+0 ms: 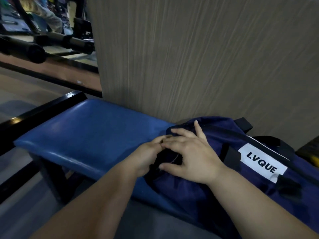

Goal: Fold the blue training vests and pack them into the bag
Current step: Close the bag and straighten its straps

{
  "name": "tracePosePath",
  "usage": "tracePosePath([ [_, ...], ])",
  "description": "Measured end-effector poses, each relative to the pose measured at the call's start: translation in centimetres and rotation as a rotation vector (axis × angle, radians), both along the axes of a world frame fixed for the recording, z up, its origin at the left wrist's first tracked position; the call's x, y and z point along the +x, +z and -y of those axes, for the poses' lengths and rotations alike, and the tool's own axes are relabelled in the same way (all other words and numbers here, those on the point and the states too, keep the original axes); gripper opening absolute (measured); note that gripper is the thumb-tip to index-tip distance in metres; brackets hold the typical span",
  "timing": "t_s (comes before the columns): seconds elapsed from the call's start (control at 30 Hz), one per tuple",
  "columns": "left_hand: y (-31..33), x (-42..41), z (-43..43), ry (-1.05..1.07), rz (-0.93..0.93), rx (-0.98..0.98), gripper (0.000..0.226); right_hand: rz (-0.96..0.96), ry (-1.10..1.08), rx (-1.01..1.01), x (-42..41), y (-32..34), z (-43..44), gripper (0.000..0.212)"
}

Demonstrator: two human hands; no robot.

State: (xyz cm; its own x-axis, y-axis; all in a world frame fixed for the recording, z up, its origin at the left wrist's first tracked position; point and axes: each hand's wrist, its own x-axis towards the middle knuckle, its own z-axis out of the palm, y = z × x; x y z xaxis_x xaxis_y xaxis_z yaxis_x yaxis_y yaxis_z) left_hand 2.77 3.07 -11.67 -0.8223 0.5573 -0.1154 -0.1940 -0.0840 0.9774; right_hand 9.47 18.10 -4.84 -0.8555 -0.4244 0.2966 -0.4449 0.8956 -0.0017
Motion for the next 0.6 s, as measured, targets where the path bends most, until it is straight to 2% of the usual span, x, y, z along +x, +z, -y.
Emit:
tracePosePath([
  [0.1,-0.1,-0.5,0.3,0.037,0.126,0.105,0.027,0.008,-0.012,0.063,-0.2,-0.9,0.1,0.072],
  [0.17,-0.2,-0.8,0.4,0.047,0.168,0.139,0.029,0.028,-0.022,0.053,-0.2,-0.9,0.0,0.060],
  [0.2,0.0,-0.9,0.5,0.033,0.195,0.147,0.035,0.021,-0.010,0.060,-0.2,-0.9,0.0,0.052],
  [0.3,0.3,-1.3,0.8,-0.014,0.287,0.160,0.077,-0.044,0.113,0.148,-0.2,-1.5,0.6,0.033],
  [0.4,0.5,-0.9,1.5,-0.010,0.333,0.156,0.089,0.013,0.187,0.197,0.0,-2.2,1.7,0.040],
  [0.53,0.4,-0.4,2.5,-0.018,0.352,0.112,0.092,0.187,0.058,0.365,0.5,-2.2,3.5,0.062],
  [0.6,0.4,-0.1,3.0,-0.019,0.351,0.097,0.092,0.220,0.010,0.476,0.4,-2.0,4.3,0.064],
])
